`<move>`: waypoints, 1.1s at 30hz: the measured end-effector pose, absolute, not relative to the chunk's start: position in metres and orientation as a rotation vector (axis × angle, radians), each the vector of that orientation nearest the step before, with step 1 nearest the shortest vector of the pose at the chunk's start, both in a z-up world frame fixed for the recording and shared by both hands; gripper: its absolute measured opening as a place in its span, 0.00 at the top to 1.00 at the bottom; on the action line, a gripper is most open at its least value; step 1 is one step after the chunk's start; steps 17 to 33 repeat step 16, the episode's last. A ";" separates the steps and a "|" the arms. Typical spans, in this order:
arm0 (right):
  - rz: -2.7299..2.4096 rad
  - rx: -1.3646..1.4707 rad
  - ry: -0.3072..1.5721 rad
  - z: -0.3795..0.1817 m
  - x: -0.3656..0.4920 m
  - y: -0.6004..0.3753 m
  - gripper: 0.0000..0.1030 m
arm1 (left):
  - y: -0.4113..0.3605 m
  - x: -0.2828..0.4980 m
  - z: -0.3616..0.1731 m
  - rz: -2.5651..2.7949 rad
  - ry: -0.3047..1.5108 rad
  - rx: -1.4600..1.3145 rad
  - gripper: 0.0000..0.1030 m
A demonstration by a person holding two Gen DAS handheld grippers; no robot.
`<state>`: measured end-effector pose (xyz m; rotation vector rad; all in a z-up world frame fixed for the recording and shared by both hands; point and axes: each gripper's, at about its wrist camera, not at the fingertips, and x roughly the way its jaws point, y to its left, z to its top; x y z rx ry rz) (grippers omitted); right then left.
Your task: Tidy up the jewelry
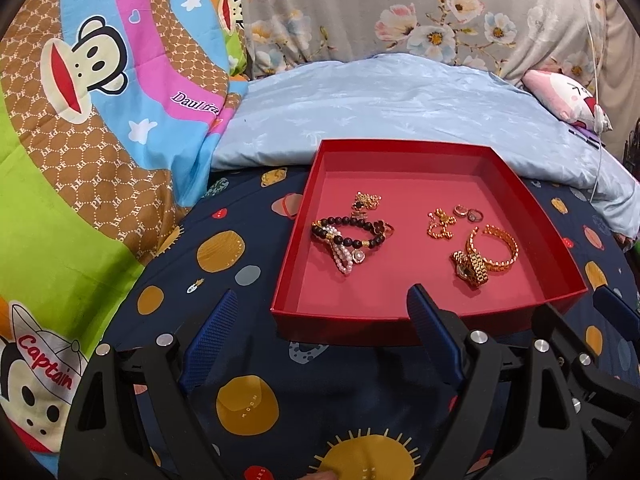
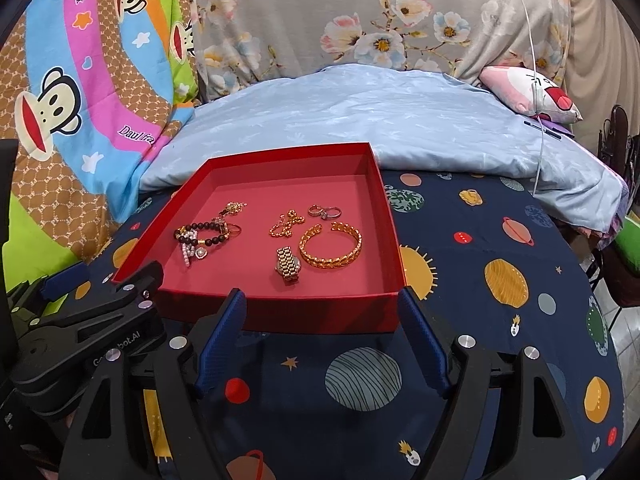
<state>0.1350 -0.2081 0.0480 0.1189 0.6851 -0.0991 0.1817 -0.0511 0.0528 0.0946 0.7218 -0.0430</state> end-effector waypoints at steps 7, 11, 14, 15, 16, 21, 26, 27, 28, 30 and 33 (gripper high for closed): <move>-0.100 0.113 0.689 0.047 0.131 -0.206 0.26 | -0.050 0.182 0.048 -0.030 0.762 0.078 0.14; -0.104 0.112 0.686 0.048 0.130 -0.206 0.23 | -0.049 0.181 0.048 -0.028 0.765 0.071 0.14; -0.110 0.117 0.682 0.049 0.130 -0.207 0.21 | -0.050 0.178 0.050 -0.026 0.738 0.083 0.14; -0.111 0.120 0.681 0.049 0.130 -0.207 0.20 | -0.051 0.178 0.050 -0.026 0.732 0.087 0.14; -0.113 0.122 0.681 0.049 0.130 -0.208 0.20 | -0.051 0.178 0.051 -0.024 0.731 0.087 0.14; -0.113 0.122 0.681 0.049 0.130 -0.208 0.20 | -0.051 0.178 0.051 -0.024 0.731 0.087 0.14; -0.113 0.122 0.681 0.049 0.130 -0.208 0.20 | -0.051 0.178 0.051 -0.024 0.731 0.087 0.14; -0.113 0.122 0.681 0.049 0.130 -0.208 0.20 | -0.051 0.178 0.051 -0.024 0.731 0.087 0.14; -0.113 0.122 0.681 0.049 0.130 -0.208 0.20 | -0.051 0.178 0.051 -0.024 0.731 0.087 0.14; -0.113 0.122 0.681 0.049 0.130 -0.208 0.20 | -0.051 0.178 0.051 -0.024 0.731 0.087 0.14; -0.113 0.122 0.681 0.049 0.130 -0.208 0.20 | -0.051 0.178 0.051 -0.024 0.731 0.087 0.14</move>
